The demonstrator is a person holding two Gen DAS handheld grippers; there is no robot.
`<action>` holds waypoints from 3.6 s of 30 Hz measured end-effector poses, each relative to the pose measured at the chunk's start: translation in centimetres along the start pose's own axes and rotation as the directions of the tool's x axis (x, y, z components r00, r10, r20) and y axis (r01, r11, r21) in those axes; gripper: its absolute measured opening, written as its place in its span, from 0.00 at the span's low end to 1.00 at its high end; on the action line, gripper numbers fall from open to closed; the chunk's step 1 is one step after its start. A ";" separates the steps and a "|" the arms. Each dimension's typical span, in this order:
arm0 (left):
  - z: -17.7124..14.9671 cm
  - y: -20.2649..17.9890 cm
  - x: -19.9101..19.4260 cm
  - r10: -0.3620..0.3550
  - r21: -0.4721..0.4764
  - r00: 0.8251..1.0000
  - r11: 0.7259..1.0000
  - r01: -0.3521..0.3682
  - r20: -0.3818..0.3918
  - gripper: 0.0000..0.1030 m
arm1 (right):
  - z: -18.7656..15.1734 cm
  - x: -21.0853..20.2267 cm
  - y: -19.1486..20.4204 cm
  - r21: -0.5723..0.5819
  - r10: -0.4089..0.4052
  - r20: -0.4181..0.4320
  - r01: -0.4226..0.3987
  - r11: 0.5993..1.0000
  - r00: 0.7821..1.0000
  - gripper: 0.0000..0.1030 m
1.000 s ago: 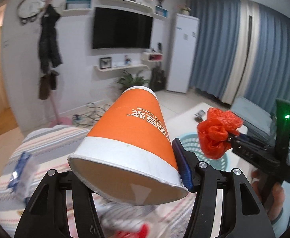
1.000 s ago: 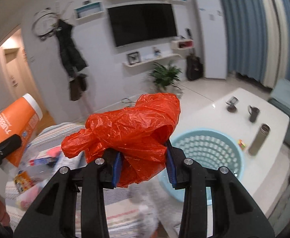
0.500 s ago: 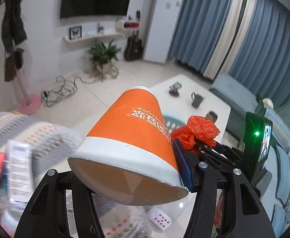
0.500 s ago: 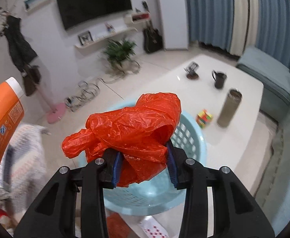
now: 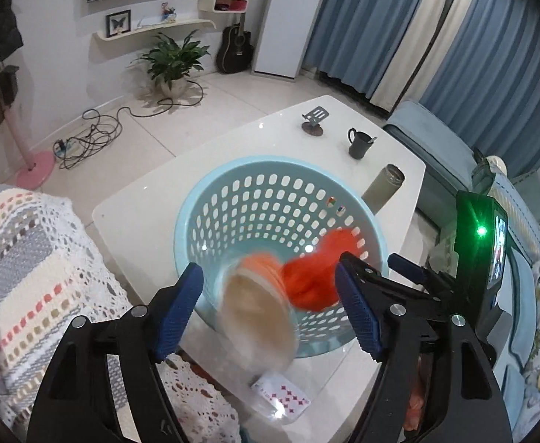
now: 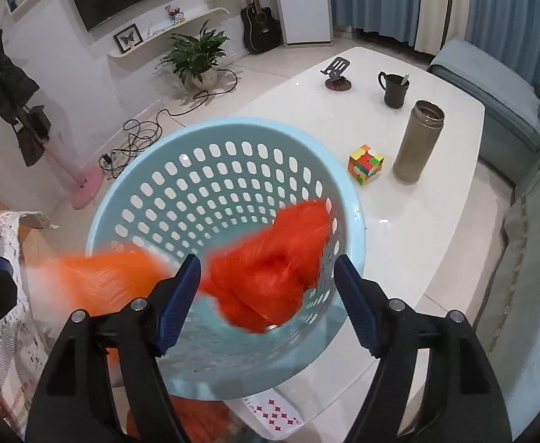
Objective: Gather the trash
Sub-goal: 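Carry the cup and bag over the blue basket and open both tools, then move both tools back toward the table, then grasp the pink drink bottle with the left tool while the right tool grasps the red-white cup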
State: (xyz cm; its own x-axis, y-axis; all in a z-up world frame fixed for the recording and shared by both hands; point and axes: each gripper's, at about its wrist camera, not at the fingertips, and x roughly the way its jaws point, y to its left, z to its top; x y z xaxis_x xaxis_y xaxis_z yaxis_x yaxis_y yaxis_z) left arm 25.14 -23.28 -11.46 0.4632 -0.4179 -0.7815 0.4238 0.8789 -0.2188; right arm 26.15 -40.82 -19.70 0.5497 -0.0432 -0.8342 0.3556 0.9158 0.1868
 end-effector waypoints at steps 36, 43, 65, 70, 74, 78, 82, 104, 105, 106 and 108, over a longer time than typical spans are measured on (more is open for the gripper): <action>-12.7 13.4 -25.9 0.257 -0.269 0.915 0.947 -0.175 0.310 0.70 | -9.6 -18.9 21.3 -0.400 0.331 0.108 -0.264 0.878 0.937 0.69; -16.8 21.1 -26.3 0.311 -0.351 0.924 0.910 -0.222 0.223 0.70 | -12.4 -18.5 26.2 -0.470 0.354 0.044 -0.294 0.833 0.934 0.69; -21.5 21.2 -24.6 0.151 -0.277 0.973 0.956 -0.099 0.173 0.59 | -19.8 -17.1 26.9 -0.582 0.371 -0.129 -0.373 0.723 0.920 0.69; -20.6 21.2 -23.2 0.177 -0.267 0.975 0.954 -0.135 0.138 0.59 | -20.5 -16.8 26.6 -0.571 0.386 -0.157 -0.403 0.716 0.909 0.69; -20.2 21.4 -21.9 0.183 -0.265 0.978 0.953 -0.149 0.106 0.59 | -20.5 -16.1 26.4 -0.539 0.409 -0.181 -0.438 0.719 0.894 0.72; -19.9 21.2 -20.5 0.176 -0.264 0.982 0.953 -0.151 0.074 0.59 | -20.4 -15.4 26.3 -0.505 0.432 -0.217 -0.480 0.717 0.875 0.72; -20.0 20.8 -19.6 0.186 -0.259 0.981 0.951 -0.167 0.050 0.53 | -20.5 -14.5 26.4 -0.465 0.450 -0.254 -0.516 0.719 0.856 0.72; -21.8 18.6 -26.1 0.183 -0.340 0.951 0.936 -0.091 0.249 0.46 | -20.3 -22.4 26.2 -0.617 0.551 -0.100 -0.487 0.619 0.828 0.27; -21.8 18.5 -26.5 0.179 -0.337 0.949 0.938 -0.084 0.261 0.46 | -20.2 -22.8 26.2 -0.619 0.555 -0.091 -0.483 0.619 0.827 0.27; -21.5 18.2 -27.0 0.173 -0.332 0.946 0.940 -0.075 0.276 0.46 | -20.0 -23.1 26.1 -0.622 0.557 -0.080 -0.478 0.620 0.827 0.27; -21.1 18.1 -27.7 0.169 -0.322 0.941 0.944 -0.069 0.293 0.46 | -19.3 -23.7 25.9 -0.621 0.557 -0.051 -0.463 0.632 0.829 0.27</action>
State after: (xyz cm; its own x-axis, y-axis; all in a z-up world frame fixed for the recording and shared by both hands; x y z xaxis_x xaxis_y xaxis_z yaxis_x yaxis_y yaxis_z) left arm 3.59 9.05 -6.10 0.7358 -0.3125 -0.6008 0.1179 0.9327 -0.3408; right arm 7.73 -8.36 -5.16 0.6149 0.4950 -0.6139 -0.4997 0.8468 0.1823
